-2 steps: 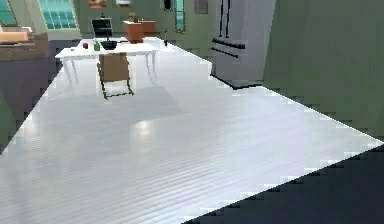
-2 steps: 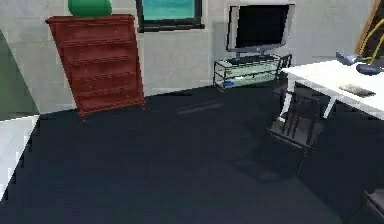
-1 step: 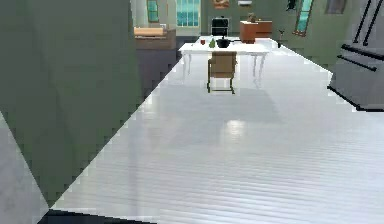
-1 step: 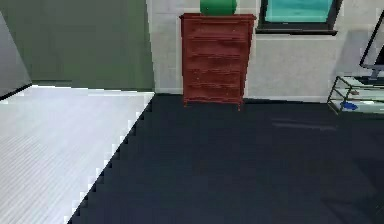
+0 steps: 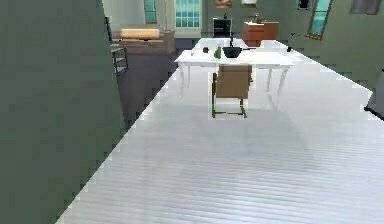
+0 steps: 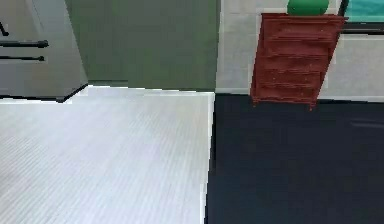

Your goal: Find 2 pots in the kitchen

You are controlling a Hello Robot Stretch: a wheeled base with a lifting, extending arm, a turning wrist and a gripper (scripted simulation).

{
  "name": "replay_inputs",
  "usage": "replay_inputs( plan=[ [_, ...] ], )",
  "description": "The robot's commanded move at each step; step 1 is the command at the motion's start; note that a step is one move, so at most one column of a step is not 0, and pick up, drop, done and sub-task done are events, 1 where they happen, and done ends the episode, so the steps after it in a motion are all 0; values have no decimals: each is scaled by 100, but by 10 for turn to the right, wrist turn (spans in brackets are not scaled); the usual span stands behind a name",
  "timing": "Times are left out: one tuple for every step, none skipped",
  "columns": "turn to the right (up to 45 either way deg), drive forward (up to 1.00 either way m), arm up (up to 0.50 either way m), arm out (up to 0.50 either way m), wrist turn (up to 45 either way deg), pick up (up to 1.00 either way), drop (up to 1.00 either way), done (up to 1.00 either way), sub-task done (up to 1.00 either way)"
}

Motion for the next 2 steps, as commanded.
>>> replay_inputs(
  plan=[
    [0,100,0,0,0,0,0,0,0],
    [-30,0,0,0,0,0,0,0,0]
  ],
)
